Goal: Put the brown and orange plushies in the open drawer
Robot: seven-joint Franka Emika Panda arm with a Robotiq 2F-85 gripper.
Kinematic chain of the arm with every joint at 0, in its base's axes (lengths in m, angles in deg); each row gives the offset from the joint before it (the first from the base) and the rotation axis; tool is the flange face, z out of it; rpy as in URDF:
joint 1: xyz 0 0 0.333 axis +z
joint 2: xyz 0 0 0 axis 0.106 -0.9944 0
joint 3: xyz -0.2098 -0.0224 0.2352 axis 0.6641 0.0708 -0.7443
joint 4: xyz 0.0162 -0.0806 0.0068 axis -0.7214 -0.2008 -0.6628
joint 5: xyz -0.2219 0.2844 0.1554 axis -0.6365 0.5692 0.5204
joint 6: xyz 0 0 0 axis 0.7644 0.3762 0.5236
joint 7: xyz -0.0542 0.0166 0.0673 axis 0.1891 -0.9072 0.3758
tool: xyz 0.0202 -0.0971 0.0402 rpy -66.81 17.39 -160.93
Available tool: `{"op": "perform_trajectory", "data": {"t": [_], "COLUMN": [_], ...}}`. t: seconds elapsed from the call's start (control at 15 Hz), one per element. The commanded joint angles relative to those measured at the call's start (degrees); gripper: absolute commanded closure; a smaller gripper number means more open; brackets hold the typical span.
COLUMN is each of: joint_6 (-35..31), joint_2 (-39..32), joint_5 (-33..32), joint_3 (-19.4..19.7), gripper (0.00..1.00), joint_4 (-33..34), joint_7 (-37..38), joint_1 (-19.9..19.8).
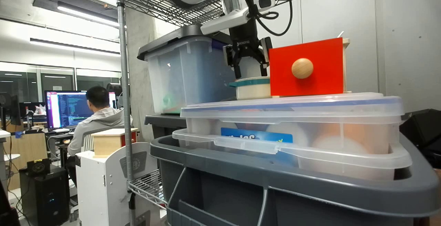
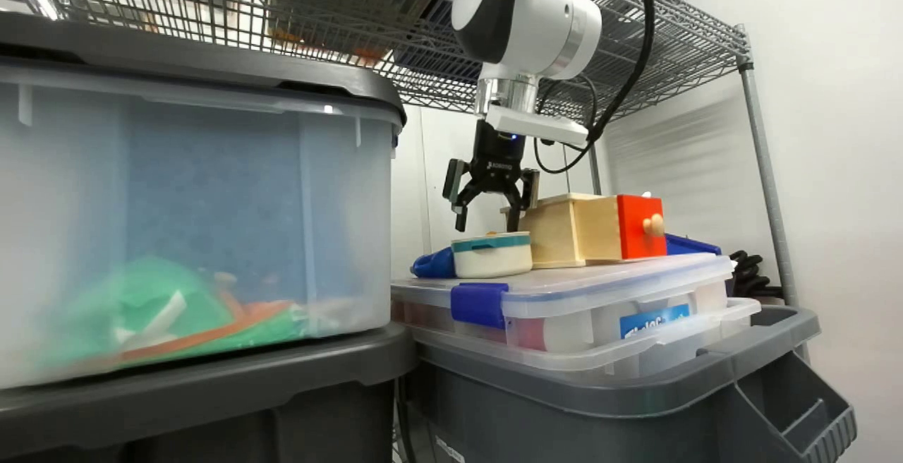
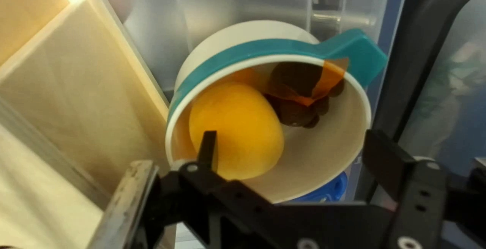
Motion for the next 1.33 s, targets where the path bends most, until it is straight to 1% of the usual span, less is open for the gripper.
{"op": "perform_trajectory", "data": {"t": [0.0, 0.27, 0.33, 0.4, 0.47, 0.53, 0.67, 0.8, 0.87, 1.0, 1.27], "joint_6": [-0.3, -0.9, -0.8, -0.7, -0.8, -1.0, -0.9, -0.8, -0.8, -0.8, -0.8], "joint_2": [-1.3, -1.4, -1.5, -1.6, -1.6, -1.6, -1.6, -1.5, -1.4, -1.3, -0.9], "joint_5": [-0.4, -0.3, -0.4, -0.3, -0.3, -0.4, -0.4, -0.5, -0.5, -0.5, -0.4], "joint_3": [0.1, 0.2, 0.2, 0.2, 0.2, 0.3, 0.2, 0.3, 0.3, 0.2, 0.2], "gripper": [0.06, 0.15, 0.21, 0.24, 0.29, 0.47, 0.64, 0.78, 0.87, 1.00, 1.00], "joint_4": [2.0, 1.5, 1.5, 1.6, 1.4, 1.3, 1.3, 1.4, 1.4, 1.4, 1.4], "joint_7": [-0.8, -1.6, -1.7, -1.8, -1.9, -1.9, -1.8, -1.9, -1.8, -1.9, -2.0], "joint_1": [-0.1, -0.3, -0.4, -0.4, -0.4, -0.3, -0.2, -0.2, -0.2, -0.2, -0.3]}}
